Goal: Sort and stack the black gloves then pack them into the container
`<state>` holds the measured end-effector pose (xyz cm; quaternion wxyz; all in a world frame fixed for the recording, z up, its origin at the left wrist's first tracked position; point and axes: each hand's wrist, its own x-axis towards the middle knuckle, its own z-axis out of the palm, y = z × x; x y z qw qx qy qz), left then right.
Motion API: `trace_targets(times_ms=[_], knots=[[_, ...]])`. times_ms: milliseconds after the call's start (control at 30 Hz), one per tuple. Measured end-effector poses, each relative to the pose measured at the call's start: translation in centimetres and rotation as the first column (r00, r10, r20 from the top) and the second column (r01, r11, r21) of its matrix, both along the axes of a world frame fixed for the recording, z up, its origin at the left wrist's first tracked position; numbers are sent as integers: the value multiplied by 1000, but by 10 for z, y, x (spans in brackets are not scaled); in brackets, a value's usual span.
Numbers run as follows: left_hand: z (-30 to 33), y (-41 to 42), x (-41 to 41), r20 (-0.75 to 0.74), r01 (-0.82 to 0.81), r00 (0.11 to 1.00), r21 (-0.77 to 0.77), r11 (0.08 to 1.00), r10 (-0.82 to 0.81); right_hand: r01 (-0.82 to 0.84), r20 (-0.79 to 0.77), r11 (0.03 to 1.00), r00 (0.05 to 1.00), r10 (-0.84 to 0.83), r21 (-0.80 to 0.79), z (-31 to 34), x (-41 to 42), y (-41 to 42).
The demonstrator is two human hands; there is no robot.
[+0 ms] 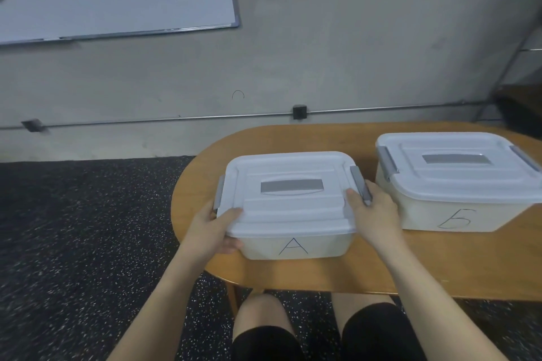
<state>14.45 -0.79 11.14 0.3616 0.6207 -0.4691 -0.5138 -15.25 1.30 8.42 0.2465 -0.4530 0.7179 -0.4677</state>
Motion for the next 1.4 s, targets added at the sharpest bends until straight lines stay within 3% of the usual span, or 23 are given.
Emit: trace_targets(times_ms=[300,433,533,767,933,1100,1300,1400], knots=[[-2,3,0,149,92,987,-191,977,-63,31,106,1000,994,-31,1,0,2,3],[-4,8,-5,-2,16,1000,-152,988,-17,29,281,998,959,-43,51,6,5,6],[1,10,-14,-77,-49,996,-165,985,37,-41,322,998,947,20,57,27,-1,12],[71,-16,-53,-138,-91,989,-304,948,50,2,297,986,954,48,-166,125,-39,32],[107,-37,-117,-188,29,976,-374,927,-106,114,230,955,972,-51,-272,179,-99,54],[125,-27,-196,-161,259,926,-387,885,-342,261,225,939,951,-210,-225,188,-172,68],[115,-18,-262,-168,395,868,-339,854,-468,296,173,953,944,-282,-60,180,-243,77],[104,-16,-280,-170,382,878,-314,869,-448,282,175,959,945,-275,-14,170,-267,75]])
